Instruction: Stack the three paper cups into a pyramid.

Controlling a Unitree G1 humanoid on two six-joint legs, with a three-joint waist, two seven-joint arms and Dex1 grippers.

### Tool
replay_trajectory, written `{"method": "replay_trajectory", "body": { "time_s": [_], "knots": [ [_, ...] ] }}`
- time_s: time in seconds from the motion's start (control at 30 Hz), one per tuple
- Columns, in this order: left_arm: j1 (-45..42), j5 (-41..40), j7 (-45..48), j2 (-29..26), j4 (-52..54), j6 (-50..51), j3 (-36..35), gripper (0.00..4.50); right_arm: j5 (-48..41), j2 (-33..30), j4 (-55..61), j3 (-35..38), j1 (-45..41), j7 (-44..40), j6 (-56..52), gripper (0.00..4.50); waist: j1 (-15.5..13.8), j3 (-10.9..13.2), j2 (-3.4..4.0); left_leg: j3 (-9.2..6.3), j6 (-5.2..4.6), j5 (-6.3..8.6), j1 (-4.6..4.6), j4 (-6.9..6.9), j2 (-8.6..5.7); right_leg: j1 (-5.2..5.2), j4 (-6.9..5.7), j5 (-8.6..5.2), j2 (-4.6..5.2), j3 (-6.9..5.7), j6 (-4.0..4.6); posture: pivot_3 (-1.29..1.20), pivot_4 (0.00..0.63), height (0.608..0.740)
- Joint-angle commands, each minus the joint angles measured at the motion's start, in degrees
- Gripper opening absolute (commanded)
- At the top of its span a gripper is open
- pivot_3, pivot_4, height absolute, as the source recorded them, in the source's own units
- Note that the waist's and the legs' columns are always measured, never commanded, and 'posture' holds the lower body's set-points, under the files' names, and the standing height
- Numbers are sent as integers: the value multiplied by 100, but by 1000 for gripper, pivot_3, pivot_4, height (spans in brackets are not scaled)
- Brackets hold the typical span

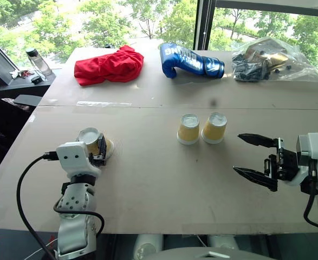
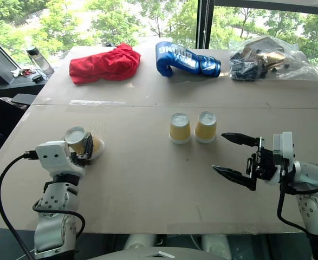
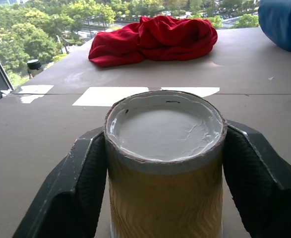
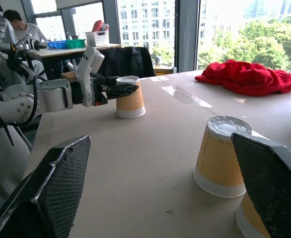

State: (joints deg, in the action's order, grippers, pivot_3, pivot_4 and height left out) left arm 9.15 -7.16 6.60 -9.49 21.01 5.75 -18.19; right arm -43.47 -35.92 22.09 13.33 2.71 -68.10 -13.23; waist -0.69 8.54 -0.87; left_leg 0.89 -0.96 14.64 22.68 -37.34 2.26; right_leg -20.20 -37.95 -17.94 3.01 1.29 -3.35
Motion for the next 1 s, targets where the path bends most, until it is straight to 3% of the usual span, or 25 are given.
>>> {"method": "replay_trajectory", "body": {
  "time_s": [0.03, 0.27, 0.57, 0.7, 1.0],
  "knots": [
    [-66, -72, 54, -152, -33, -226, -136, 2331, -79, -33, 188, 32, -55, 49, 13, 4500, 0, 0, 0, 0, 0, 0, 0, 0, 0, 0, 0, 0, 0, 0, 0, 0, 150, 740],
    [-710, -109, 405, -573, -162, -248, 138, 2331, -51, 14, 120, 136, -39, 200, 71, 4500, -27, 0, -1, -9, 0, 0, 4, 0, -1, 0, -1, 0, 0, -11, 0, 0, 150, 740],
    [-3760, -1410, 2405, -1447, -1217, 967, 903, 2331, -72, -24, -345, 847, 131, 371, 226, 4500, -7, 4, -5, -11, 2, -1, 7, -6, -13, 4, 1, 1, -4, -19, -3, 0, 150, 740],
    [-4935, -1803, 3504, -1453, -2034, 1367, 1386, 2331, 16, 6, -426, 939, 221, 362, 335, 4500, 2, 4, -3, -10, 3, -2, 9, -3, -12, -1, 1, 0, -15, -22, -3, 0, 150, 740],
    [-6129, -2113, 5209, -1089, -3142, 1908, 2194, 2331, 87, 245, -40, 952, 670, 720, 477, 4500, 16, 8, -1, 1, 26, -16, 19, -1, -10, -14, 1, -1, -21, -9, -5, 0, 150, 740]
  ]
}}
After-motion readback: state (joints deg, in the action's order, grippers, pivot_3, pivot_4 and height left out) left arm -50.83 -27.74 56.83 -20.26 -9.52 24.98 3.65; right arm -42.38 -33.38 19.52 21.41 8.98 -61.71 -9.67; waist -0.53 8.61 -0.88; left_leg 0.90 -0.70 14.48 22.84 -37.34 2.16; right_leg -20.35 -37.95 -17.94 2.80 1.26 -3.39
